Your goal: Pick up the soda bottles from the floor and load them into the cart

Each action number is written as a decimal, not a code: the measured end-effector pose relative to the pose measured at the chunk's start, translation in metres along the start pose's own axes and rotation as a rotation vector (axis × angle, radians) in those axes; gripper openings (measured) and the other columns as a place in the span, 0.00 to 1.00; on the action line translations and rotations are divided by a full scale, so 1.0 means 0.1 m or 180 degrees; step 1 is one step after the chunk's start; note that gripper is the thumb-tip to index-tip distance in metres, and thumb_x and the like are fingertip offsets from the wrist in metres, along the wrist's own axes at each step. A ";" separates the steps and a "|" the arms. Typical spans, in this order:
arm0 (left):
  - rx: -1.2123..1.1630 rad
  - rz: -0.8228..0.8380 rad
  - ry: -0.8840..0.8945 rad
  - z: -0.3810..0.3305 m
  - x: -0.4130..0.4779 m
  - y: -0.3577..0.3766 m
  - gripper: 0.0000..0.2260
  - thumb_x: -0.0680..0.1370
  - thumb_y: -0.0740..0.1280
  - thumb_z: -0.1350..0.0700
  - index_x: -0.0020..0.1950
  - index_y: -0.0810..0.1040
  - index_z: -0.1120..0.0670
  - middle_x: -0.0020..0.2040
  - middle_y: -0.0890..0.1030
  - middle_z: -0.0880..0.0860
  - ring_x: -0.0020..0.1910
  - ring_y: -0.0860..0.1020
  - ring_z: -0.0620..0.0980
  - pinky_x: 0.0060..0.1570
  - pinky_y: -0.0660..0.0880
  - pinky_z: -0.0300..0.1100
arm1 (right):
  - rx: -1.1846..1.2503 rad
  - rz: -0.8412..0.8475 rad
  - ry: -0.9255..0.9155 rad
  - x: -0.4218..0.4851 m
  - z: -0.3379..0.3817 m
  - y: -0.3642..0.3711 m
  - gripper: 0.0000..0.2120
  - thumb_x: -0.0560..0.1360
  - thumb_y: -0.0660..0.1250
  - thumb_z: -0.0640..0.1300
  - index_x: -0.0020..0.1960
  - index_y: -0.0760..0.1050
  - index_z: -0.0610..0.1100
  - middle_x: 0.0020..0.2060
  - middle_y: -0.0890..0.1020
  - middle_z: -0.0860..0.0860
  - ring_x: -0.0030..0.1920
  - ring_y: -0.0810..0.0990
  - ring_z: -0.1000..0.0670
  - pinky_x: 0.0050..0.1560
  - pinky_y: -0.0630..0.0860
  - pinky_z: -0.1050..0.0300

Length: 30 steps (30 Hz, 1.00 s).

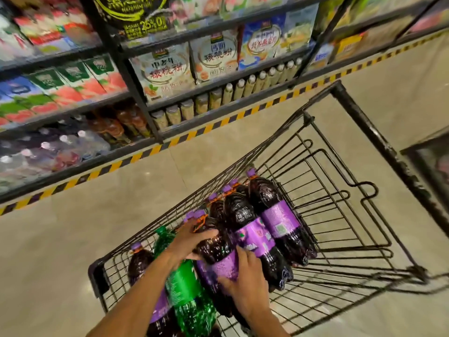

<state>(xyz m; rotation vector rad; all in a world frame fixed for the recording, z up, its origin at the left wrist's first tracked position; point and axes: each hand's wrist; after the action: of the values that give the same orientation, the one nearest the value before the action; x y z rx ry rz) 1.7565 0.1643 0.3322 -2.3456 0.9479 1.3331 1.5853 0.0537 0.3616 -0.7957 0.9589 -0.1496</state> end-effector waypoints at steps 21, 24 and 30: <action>0.5208 0.0178 0.2206 -0.81 -1.09 1.77 0.27 0.76 0.71 0.42 0.73 0.68 0.46 0.67 0.73 0.50 0.66 0.72 0.53 0.65 0.72 0.52 | -0.0323 -0.0083 0.0331 -1.21 -1.24 -1.49 0.27 0.76 0.74 0.53 0.72 0.72 0.50 0.65 0.80 0.46 0.65 0.79 0.41 0.61 0.79 0.47; 0.5639 0.0240 0.2594 -1.06 -1.41 2.34 0.29 0.75 0.70 0.40 0.74 0.67 0.47 0.69 0.72 0.50 0.68 0.72 0.54 0.65 0.72 0.52 | -0.0277 -0.0497 0.0468 -1.73 -1.66 -1.90 0.26 0.77 0.73 0.52 0.72 0.71 0.48 0.66 0.78 0.46 0.66 0.77 0.42 0.59 0.76 0.50; 0.5819 0.0253 0.3758 -1.23 -2.15 3.69 0.27 0.75 0.72 0.41 0.70 0.69 0.45 0.67 0.74 0.51 0.65 0.73 0.55 0.62 0.74 0.52 | -0.0008 -0.1252 0.0887 -2.75 -2.66 -2.37 0.34 0.78 0.74 0.53 0.79 0.65 0.48 0.73 0.74 0.46 0.71 0.73 0.42 0.63 0.74 0.48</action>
<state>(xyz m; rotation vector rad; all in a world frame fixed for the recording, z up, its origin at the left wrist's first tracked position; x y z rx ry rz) 1.5161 -0.0894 0.6063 -1.1697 1.4270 -1.0069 1.2691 -0.1358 0.6201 -0.9768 1.0537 -0.6133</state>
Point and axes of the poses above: each hand's wrist, its own x-axis towards the middle knuckle, its own y-axis out of the palm, z = x × y
